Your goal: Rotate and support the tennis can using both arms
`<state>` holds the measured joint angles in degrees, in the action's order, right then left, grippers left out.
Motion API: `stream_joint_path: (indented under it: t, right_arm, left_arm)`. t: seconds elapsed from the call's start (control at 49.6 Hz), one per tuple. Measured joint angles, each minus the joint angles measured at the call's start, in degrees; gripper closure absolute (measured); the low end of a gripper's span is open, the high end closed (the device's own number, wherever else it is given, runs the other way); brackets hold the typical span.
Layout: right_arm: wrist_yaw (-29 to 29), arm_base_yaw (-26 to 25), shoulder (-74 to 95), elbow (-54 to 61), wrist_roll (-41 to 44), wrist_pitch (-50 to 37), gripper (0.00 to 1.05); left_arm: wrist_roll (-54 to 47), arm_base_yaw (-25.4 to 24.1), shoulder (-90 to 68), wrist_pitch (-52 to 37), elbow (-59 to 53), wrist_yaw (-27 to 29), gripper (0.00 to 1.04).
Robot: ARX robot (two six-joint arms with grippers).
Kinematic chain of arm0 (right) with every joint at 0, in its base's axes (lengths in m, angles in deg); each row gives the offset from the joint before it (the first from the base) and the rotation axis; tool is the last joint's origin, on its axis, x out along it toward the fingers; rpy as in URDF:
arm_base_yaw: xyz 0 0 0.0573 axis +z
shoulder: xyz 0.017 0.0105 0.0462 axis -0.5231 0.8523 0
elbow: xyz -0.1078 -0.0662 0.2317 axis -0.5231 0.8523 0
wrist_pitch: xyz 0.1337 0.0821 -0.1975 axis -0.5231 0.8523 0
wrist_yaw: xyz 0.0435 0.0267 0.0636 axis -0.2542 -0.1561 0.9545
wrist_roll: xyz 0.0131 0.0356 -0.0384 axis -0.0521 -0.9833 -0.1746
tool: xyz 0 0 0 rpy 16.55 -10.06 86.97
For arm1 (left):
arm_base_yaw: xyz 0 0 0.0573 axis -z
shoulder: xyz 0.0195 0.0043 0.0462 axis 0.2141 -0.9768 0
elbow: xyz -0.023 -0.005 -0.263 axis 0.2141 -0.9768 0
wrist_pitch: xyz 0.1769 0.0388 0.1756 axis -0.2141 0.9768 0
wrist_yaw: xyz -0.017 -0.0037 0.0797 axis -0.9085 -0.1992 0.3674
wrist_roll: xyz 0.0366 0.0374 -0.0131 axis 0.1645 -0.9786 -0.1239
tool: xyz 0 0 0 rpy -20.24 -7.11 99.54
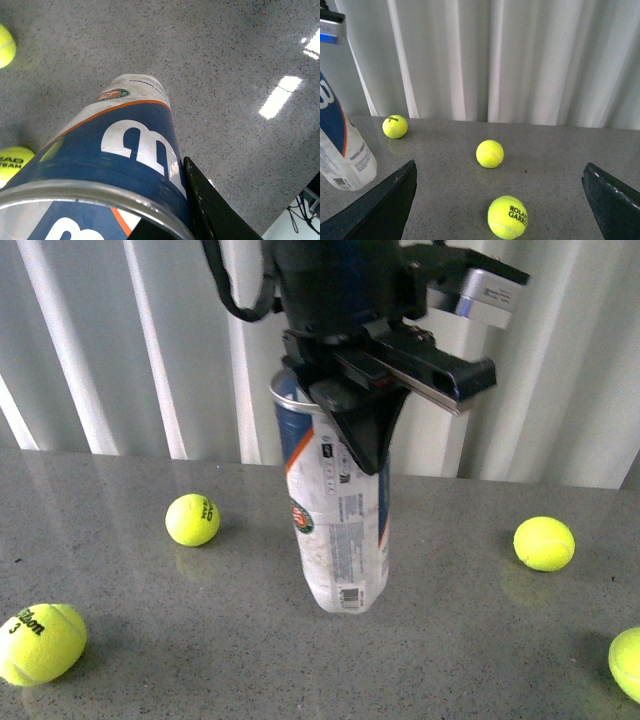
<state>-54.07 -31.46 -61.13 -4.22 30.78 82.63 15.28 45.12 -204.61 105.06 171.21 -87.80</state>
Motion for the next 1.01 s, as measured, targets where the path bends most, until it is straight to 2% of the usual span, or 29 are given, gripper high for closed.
stream_joint_path:
  t: [0.222,0.605,0.826,1.008]
  right_arm:
    - [0.0,0.0,0.0,0.0,0.0,0.0,0.07]
    - [0.0,0.0,0.0,0.0,0.0,0.0,0.07]
    - [0.0,0.0,0.0,0.0,0.0,0.0,0.07]
    - [0.0,0.0,0.0,0.0,0.0,0.0,0.07]
  left_arm:
    - [-1.7,2.2,-3.4,-4.2,-2.0,1.4,1.01]
    - [-2.5,1.3,-5.6,-7.8,-5.7,3.5,1.0]
    - [-0.7,1.2,-5.5,-7.3,-5.3,1.9,0.7]
    - [2.3,1.4,-5.5,-4.5,3.1,-0.7,0.37]
